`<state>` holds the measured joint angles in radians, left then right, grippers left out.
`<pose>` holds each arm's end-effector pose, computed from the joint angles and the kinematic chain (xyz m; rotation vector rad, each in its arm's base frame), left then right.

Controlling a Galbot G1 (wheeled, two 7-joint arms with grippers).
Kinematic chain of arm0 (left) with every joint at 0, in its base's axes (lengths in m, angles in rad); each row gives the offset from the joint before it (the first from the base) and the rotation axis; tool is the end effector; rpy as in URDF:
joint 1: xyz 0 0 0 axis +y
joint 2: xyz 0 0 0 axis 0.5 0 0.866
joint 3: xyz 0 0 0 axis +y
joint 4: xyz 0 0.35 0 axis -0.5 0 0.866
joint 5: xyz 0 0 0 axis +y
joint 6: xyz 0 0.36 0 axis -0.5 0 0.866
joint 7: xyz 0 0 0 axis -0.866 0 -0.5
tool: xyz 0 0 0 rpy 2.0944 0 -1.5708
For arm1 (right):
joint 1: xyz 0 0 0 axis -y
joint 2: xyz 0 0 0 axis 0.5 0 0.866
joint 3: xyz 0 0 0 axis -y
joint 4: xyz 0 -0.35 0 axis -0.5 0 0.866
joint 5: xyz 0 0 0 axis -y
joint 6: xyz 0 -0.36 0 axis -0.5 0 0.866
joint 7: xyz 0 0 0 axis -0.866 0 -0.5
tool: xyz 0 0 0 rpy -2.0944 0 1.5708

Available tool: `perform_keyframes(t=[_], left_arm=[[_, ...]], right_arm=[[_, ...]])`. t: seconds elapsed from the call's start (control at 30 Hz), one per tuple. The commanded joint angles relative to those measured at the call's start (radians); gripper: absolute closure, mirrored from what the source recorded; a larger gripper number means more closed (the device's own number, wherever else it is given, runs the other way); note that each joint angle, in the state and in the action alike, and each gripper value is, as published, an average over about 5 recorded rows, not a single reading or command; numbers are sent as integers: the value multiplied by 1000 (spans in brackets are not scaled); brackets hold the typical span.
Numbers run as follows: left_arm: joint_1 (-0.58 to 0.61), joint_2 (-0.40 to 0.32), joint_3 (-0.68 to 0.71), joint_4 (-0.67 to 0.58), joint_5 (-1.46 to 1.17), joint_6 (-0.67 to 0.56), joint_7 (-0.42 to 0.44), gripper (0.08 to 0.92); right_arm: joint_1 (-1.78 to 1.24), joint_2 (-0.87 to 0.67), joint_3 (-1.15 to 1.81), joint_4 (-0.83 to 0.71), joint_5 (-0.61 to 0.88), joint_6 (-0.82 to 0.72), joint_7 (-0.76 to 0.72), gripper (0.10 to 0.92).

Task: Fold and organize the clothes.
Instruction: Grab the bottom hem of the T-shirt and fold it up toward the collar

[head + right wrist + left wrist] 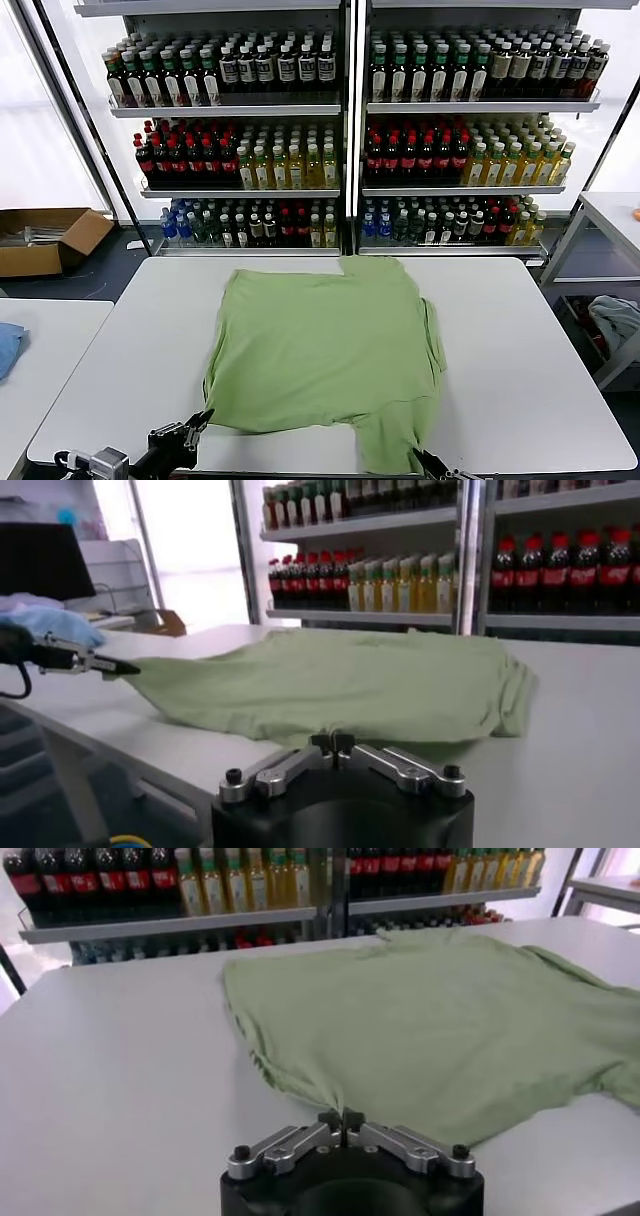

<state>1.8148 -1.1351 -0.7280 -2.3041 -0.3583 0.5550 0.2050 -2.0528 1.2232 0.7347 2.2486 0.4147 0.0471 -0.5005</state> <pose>0.1357 0.0952 -0.2365 -0.4143 -2.5262 -0.1008 0.0651 -0.0976 -0.2834 0.7974 -2.7851 -0.1274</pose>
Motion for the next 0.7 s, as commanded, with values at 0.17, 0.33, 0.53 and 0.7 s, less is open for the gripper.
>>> perform_keyframes(t=[0.17,0.33,0.53,0.7], left_arm=[[-94,145,-10,26,-106,22,-47,915],[-212,215,12,118,-195,22,-52,914],[-339,271,62,231,-272,15,-52,914],[-433,295,153,328,-284,-44,-77,914]], right_arm=[[157,-20,-21,-15,188,-39,106,920],[324,-18,-68,-64,203,-57,189,920],[489,8,-107,-148,199,-75,248,920],[648,-13,-138,-252,207,-94,273,920]])
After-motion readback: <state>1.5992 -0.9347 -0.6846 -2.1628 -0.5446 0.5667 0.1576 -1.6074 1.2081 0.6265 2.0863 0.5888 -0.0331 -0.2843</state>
